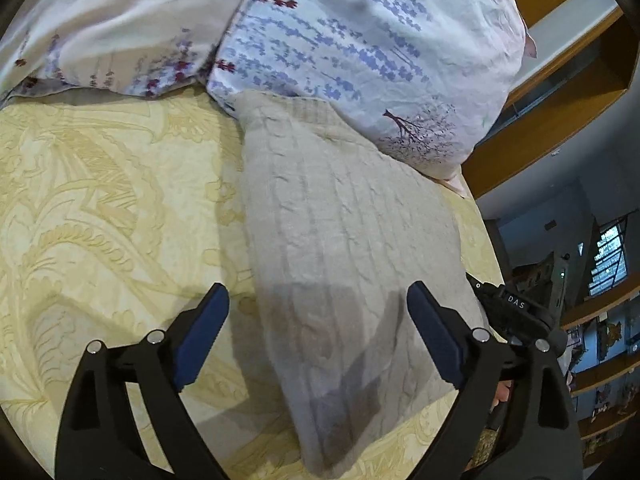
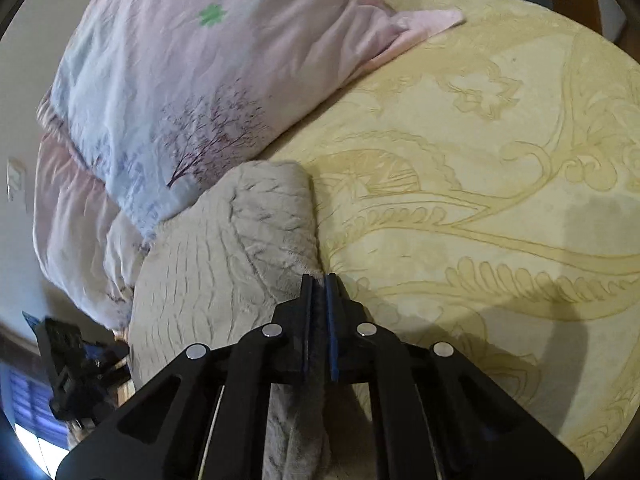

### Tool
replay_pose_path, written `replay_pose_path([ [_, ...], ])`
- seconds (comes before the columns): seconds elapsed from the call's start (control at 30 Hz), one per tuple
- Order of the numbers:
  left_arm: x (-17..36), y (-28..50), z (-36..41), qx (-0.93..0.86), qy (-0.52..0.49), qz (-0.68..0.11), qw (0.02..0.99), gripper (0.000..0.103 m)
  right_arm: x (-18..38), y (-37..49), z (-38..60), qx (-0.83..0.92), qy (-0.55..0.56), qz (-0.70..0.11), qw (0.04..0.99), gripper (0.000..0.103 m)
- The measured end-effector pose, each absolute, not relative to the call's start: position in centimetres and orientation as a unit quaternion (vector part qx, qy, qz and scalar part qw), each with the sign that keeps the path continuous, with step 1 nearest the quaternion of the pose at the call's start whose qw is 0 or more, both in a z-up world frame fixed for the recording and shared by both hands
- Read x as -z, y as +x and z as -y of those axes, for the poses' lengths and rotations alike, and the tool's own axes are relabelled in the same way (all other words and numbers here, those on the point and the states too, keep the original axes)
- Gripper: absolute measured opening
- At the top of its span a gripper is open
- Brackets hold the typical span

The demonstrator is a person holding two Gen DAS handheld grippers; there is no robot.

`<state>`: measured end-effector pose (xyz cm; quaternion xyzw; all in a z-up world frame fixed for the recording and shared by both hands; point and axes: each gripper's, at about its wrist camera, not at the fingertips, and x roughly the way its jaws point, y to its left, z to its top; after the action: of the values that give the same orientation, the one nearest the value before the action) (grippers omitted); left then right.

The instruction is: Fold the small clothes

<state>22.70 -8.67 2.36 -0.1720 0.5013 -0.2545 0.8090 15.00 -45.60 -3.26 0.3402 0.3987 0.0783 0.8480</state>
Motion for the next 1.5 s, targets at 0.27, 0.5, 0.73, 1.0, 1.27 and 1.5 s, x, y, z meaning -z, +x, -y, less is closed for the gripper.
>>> replay_pose_path([
  [0.27, -2.5, 23.6, 10.7, 0.241, -0.142, -0.498, 0.821, 0.094, 1.5, 14.9, 46.8, -0.102, 0.354, -0.388, 0.845, 0.068],
  [0.5, -2.2, 24.2, 12.0, 0.238, -0.121, -0.503, 0.822, 0.096, 2.7, 16.3, 46.5, -0.116, 0.367, -0.418, 0.823, 0.069],
  [0.73, -1.1, 25.1, 12.5, 0.246, -0.138, -0.515, 0.810, 0.097, 2.8, 17.1, 45.4, -0.144, 0.366, -0.422, 0.817, 0.069],
  [1.0, -0.4, 26.2, 12.6, 0.269, -0.181, -0.512, 0.795, 0.093, 3.3, 18.0, 43.4, -0.202, 0.356, -0.432, 0.804, 0.051],
  [1.27, -0.9, 25.4, 10.3, 0.289, -0.226, -0.495, 0.787, 0.043, 3.2, 17.1, 42.7, -0.239, 0.377, -0.417, 0.792, 0.031],
  [1.5, -3.5, 22.7, 8.5, 0.317, -0.203, -0.474, 0.796, 0.039, 0.6, 15.4, 39.4, -0.255, 0.337, -0.399, 0.814, 0.028],
])
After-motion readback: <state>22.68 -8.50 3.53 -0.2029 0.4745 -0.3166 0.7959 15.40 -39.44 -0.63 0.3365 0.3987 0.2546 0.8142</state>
